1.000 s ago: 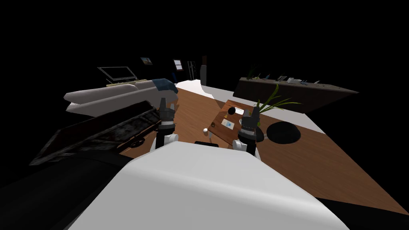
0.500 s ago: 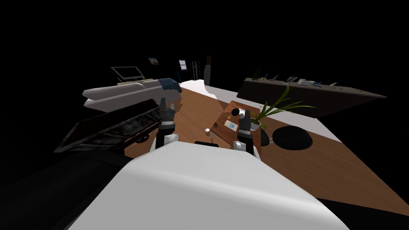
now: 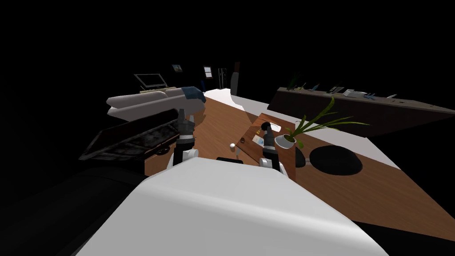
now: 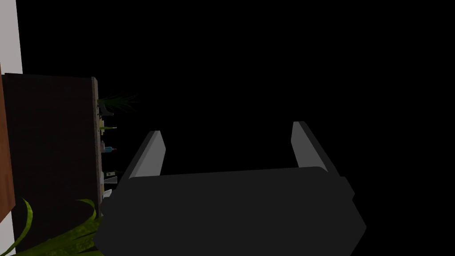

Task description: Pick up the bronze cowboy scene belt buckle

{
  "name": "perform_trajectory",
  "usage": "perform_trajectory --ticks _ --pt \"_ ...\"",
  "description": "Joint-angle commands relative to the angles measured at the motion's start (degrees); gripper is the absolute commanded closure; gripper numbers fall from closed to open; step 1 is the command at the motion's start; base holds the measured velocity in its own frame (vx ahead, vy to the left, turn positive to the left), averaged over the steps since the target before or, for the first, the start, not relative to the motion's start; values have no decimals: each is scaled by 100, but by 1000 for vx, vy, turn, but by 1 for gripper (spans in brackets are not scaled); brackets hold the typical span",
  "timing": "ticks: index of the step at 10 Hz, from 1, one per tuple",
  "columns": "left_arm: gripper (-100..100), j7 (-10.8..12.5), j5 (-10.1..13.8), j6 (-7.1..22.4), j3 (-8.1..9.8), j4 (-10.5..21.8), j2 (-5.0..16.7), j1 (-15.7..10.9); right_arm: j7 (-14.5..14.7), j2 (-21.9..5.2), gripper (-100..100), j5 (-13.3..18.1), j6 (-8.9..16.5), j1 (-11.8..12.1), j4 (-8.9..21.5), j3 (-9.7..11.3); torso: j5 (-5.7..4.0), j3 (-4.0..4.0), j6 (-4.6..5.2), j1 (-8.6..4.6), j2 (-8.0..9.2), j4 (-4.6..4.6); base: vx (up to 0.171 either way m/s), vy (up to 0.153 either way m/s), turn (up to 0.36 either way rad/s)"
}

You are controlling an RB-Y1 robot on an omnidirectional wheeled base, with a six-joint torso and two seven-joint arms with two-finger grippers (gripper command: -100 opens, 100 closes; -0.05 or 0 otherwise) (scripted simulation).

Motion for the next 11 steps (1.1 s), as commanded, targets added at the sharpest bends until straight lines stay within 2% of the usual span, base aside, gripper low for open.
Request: perform_trajectory --ticks 1,3,4,5,6,11 --pt "0 0 0 0 0 0 0 0 74 -78 -100 -22 164 -64 286 -12 0 0 0 0 0 0 8 29 125" --pt "0 0 0 0 0 0 0 0 205 -200 -100 -50 403 -168 721 -15 1 -2 -3 5 -4 -1 19 50 237" --pt "0 0 0 0 0 0 0 0 205 -200 -100 -50 403 -168 872 -15 1 -5 -3 9 -8 -2 19 33 67" --pt "0 0 0 0 0 0 0 1 270 -259 -100 -59 523 -223 1084 -10 1 -3 2 3 -5 -1 16 36 144" --pt "0 0 0 0 0 0 0 0 270 -259 -100 -59 523 -223 1170 -10 1 -2 -1 4 -3 -1 13 24 63" --pt "0 0 0 0 0 0 0 1 462 -437 -100 -66 882 -394 2003 38 0 -2 2 -2 -2 -1 18 25 122"
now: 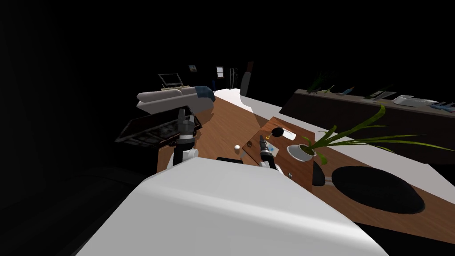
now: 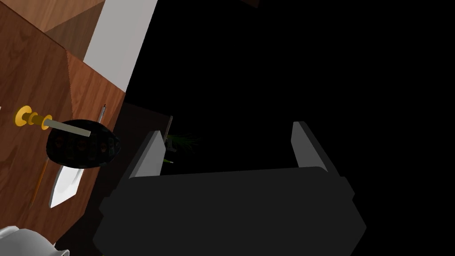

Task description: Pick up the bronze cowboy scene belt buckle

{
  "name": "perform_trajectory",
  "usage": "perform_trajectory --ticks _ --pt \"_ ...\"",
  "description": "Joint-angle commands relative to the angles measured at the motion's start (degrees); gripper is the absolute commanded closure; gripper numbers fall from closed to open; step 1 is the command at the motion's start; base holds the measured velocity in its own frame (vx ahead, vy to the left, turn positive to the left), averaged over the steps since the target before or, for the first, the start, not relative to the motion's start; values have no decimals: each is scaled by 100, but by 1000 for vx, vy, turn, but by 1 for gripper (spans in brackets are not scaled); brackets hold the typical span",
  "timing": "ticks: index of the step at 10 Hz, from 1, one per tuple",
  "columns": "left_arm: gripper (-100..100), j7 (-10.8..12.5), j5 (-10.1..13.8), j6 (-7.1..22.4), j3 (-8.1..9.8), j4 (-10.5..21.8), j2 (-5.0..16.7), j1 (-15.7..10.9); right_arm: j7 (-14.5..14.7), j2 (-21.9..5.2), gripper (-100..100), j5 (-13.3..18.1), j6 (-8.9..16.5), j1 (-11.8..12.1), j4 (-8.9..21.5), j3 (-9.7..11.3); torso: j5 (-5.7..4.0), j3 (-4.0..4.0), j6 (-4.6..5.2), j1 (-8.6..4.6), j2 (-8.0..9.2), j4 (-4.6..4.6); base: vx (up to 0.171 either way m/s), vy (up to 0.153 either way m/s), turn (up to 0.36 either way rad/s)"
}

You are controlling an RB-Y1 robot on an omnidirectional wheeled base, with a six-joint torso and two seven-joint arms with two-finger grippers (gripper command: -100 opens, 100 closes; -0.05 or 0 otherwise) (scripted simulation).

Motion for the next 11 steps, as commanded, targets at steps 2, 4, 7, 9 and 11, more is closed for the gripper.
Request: perform_trajectory --ticks 2,4,7,9,11 --pt "0 0 0 0 0 0 0 0 78 -122 -100 -5 178 -113 478 28 0 0 3 -3 1 0 20 21 129" --pt "0 0 0 0 0 0 0 1 138 -186 -100 4 293 -171 770 60 0 1 3 -4 2 0 18 20 102" --pt "0 0 0 0 0 0 0 0 195 -251 -100 17 404 -231 1228 99 0 -1 0 -2 -1 0 24 17 121" --pt "0 0 0 0 0 0 0 0 302 -387 -100 54 616 -350 1730 191 -1 -1 2 -5 -1 0 34 22 193" --pt "0 0 0 0 1 0 0 1 351 -456 -100 78 716 -409 2035 245 0 -2 5 -2 -3 -1 33 18 130"
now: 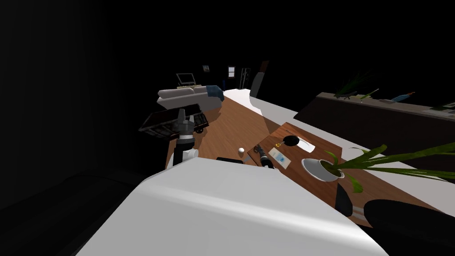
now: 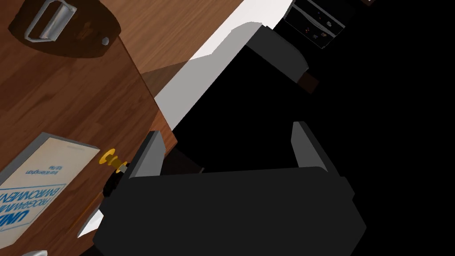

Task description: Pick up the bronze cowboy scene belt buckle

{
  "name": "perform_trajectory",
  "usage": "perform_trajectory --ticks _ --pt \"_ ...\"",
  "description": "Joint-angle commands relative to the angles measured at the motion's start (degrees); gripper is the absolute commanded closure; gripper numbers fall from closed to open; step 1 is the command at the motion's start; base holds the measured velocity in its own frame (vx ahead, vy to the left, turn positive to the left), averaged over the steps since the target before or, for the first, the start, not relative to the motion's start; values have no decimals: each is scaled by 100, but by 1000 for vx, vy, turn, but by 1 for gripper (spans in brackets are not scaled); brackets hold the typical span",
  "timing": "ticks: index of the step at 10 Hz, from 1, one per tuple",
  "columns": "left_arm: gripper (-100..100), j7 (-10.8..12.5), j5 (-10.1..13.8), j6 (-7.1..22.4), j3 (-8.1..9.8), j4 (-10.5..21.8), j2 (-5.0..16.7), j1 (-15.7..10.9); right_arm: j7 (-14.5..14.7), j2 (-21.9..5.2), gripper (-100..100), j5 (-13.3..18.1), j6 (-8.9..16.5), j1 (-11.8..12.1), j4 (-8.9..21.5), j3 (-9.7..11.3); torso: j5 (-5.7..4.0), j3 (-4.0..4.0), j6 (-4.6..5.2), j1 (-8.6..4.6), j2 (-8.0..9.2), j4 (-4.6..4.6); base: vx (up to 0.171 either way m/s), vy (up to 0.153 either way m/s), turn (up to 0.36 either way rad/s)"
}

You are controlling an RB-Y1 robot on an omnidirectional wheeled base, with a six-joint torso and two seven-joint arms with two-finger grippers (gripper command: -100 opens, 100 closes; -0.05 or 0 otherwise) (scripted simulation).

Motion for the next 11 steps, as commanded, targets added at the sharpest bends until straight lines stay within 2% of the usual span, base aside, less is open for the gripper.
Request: perform_trajectory --ticks 1,3,4,11 --pt "0 0 0 0 0 0 0 0 44 -7 -100 22 30 -18 274 25 0 0 0 0 0 0 26 11 67" --pt "0 0 0 0 0 0 0 0 91 -76 -100 49 126 -76 587 82 0 1 -1 2 1 0 27 16 126" --pt "0 0 0 0 0 0 0 1 91 -76 -100 49 126 -76 587 82 0 2 4 -1 4 0 9 0 -26" --pt "0 0 0 0 1 0 0 1 248 -339 -100 181 455 -301 1631 344 0 1 4 -3 2 0 28 8 119"
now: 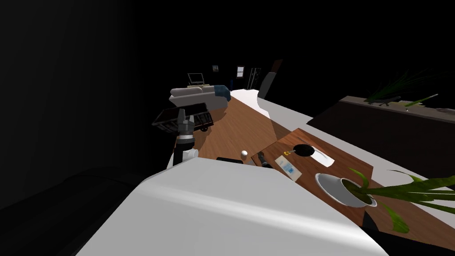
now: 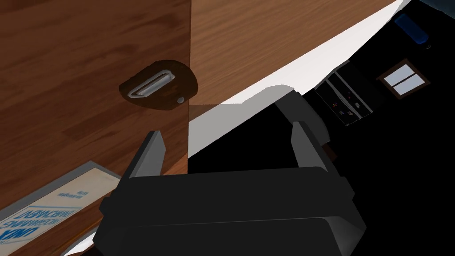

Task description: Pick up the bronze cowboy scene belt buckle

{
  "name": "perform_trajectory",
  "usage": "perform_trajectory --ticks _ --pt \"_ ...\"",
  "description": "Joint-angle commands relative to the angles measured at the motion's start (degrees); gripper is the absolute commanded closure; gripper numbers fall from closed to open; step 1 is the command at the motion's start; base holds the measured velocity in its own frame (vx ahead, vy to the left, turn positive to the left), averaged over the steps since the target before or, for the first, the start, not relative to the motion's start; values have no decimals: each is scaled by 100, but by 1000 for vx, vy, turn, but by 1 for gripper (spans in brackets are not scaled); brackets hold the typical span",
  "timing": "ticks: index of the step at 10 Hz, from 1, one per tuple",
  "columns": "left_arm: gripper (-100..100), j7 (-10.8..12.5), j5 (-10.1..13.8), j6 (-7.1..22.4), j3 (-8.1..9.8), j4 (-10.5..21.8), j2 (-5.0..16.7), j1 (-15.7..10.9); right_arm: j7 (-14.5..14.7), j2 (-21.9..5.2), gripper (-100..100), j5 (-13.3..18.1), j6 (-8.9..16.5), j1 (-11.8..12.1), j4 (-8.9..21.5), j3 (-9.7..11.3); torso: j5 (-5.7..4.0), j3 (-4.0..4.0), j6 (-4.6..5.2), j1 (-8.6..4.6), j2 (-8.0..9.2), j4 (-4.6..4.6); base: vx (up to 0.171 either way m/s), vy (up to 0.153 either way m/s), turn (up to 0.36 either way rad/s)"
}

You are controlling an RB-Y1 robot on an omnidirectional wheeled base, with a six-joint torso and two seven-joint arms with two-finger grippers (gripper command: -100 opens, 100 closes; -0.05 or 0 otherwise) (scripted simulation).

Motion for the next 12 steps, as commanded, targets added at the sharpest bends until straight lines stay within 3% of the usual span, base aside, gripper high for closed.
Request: perform_trajectory --ticks 1,4,6,12 --pt "0 0 0 0 0 0 0 0 41 -2 -100 28 7 -31 256 19 0 0 0 0 0 0 29 6 79" --pt "0 0 0 0 0 0 0 0 128 -173 -100 141 197 -183 920 227 0 -2 1 -1 -3 -1 44 5 189" --pt "0 0 0 0 1 0 0 1 128 -173 -100 141 197 -183 1006 227 0 -2 5 -1 -3 -2 28 -1 6" --pt "0 0 0 0 1 0 0 1 227 -426 -100 337 426 -411 2067 570 0 -3 2 -4 -4 -1 41 -2 140"
